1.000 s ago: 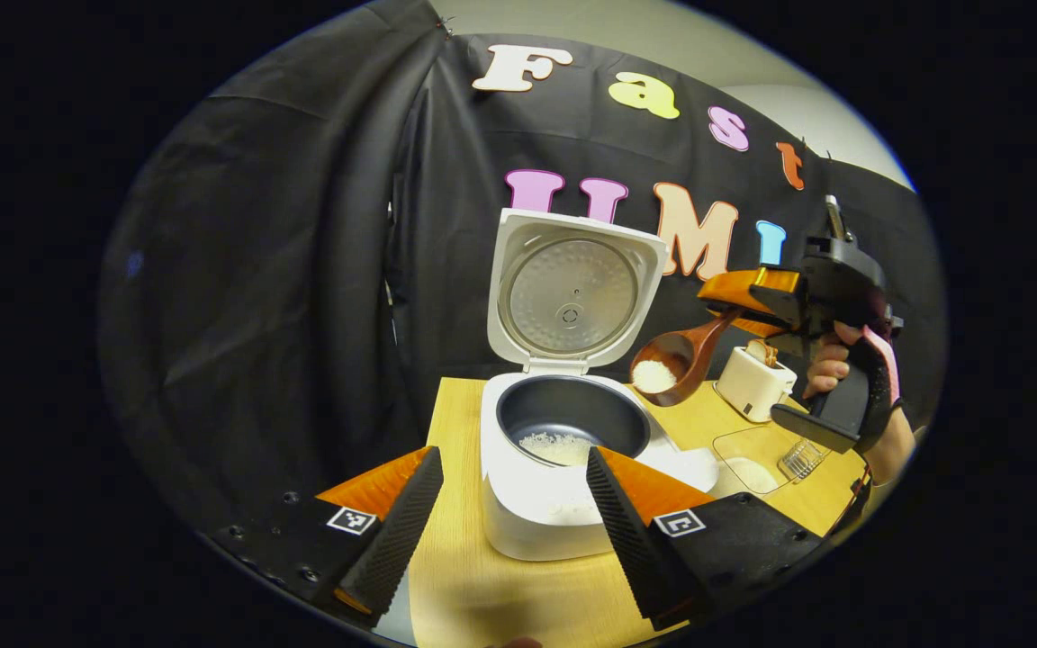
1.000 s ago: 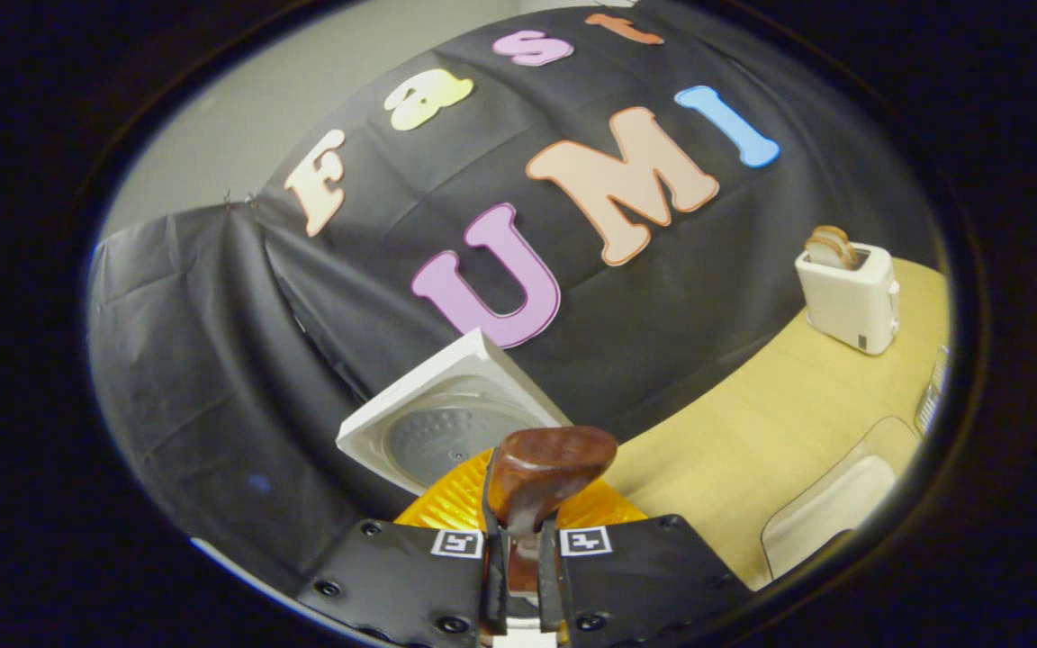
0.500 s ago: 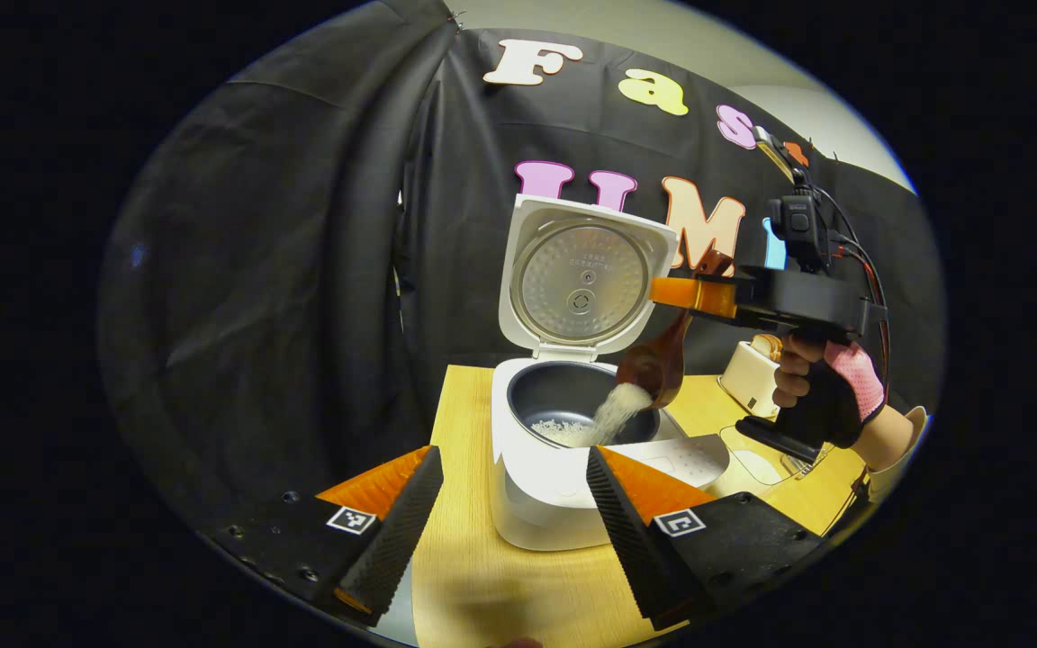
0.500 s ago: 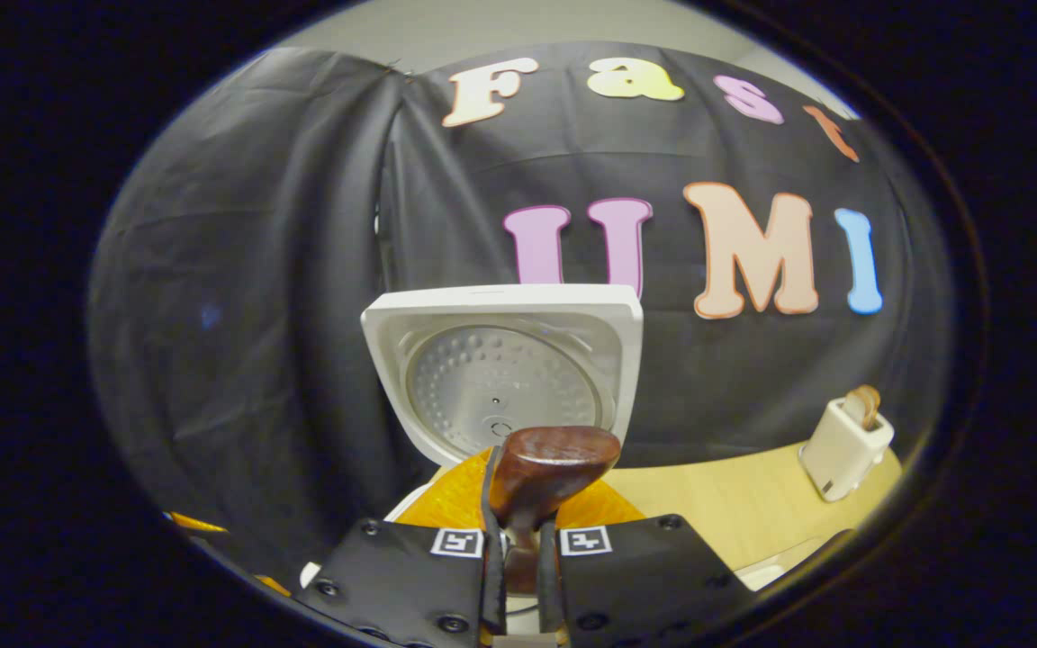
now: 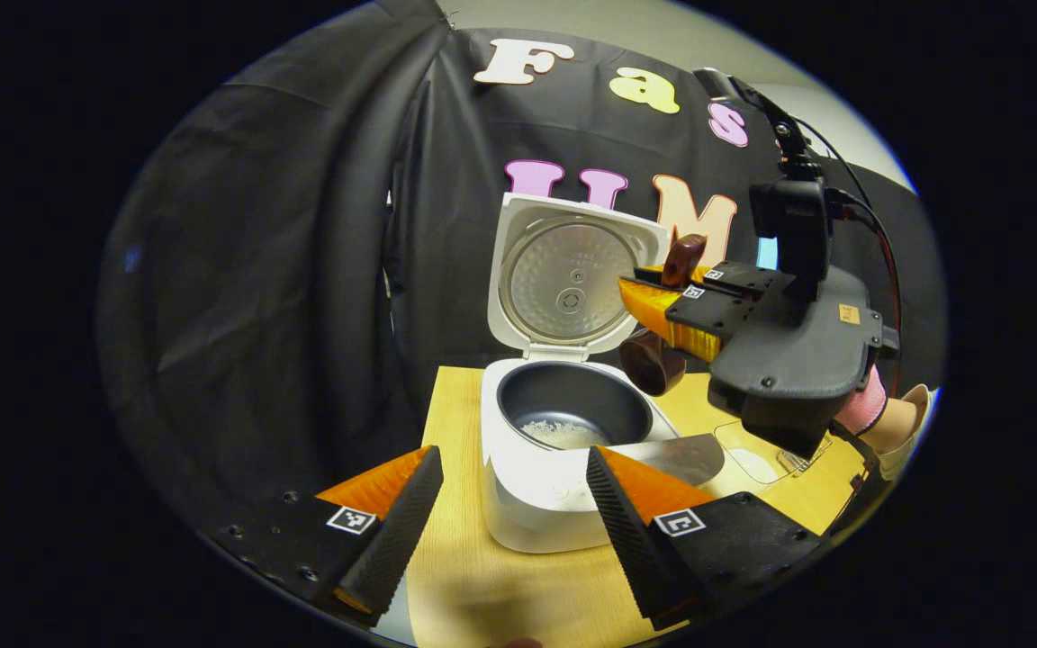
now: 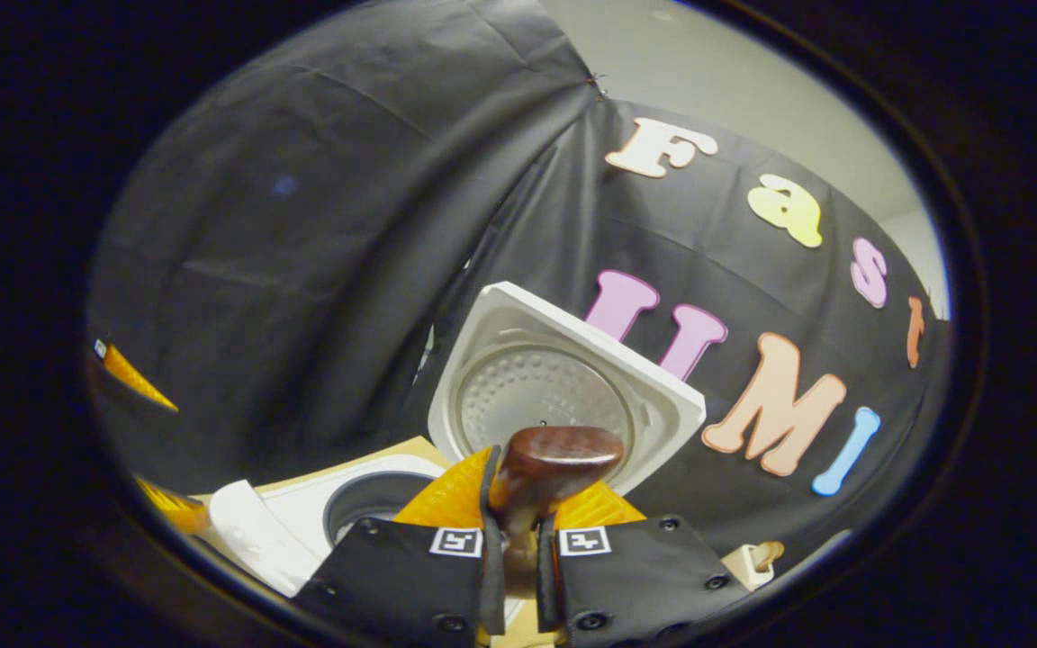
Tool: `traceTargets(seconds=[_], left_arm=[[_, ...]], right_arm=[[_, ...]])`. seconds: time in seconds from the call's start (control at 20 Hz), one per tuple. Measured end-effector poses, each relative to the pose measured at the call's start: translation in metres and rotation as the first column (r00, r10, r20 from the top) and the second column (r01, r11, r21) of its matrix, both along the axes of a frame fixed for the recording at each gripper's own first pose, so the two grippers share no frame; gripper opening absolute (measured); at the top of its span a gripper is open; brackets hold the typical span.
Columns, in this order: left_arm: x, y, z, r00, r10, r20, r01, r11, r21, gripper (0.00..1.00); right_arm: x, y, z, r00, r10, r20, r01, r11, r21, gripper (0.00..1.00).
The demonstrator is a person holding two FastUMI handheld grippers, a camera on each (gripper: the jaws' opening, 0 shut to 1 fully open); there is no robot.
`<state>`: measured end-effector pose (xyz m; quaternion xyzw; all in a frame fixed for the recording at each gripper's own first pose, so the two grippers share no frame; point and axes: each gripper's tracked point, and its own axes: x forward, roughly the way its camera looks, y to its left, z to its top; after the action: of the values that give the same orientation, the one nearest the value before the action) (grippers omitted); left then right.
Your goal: Close the left gripper, press the button to open the rice cooker; take a wooden spoon from the chopstick holder with the right hand, scoop a spoonful of rice and pour it into the rice cooker, then put the wooden spoon back into the chopstick holder.
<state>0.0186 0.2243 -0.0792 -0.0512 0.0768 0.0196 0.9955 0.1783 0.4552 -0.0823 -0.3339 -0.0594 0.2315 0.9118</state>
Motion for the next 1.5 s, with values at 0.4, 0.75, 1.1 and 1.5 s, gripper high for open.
traceTargets(seconds=[0.4, 0.75, 1.1, 1.5], left_arm=[[0.005, -0.006, 0.011, 1.000, -0.001, 0.020, 0.001, 1.000, 0.016, 0.95], [0.007, -0.025, 0.020, 0.999, -0.022, 0.038, 0.021, 0.999, 0.035, 0.95], [0.007, -0.051, 0.027, 0.998, -0.046, 0.048, 0.043, 0.997, 0.063, 0.95], [0.005, -0.090, 0.034, 0.998, -0.013, 0.055, 0.009, 0.998, 0.067, 0.95]], right_arm=[[0.012, -0.022, 0.017, 0.995, -0.017, -0.099, 0.032, 0.988, 0.151, 0.17], [0.011, -0.097, 0.058, 0.979, -0.070, -0.193, 0.133, 0.932, 0.336, 0.17], [-0.004, -0.239, 0.098, 0.959, -0.216, -0.185, 0.270, 0.893, 0.359, 0.19], [-0.020, -0.412, 0.107, 0.906, -0.375, -0.195, 0.423, 0.821, 0.383, 0.17]])
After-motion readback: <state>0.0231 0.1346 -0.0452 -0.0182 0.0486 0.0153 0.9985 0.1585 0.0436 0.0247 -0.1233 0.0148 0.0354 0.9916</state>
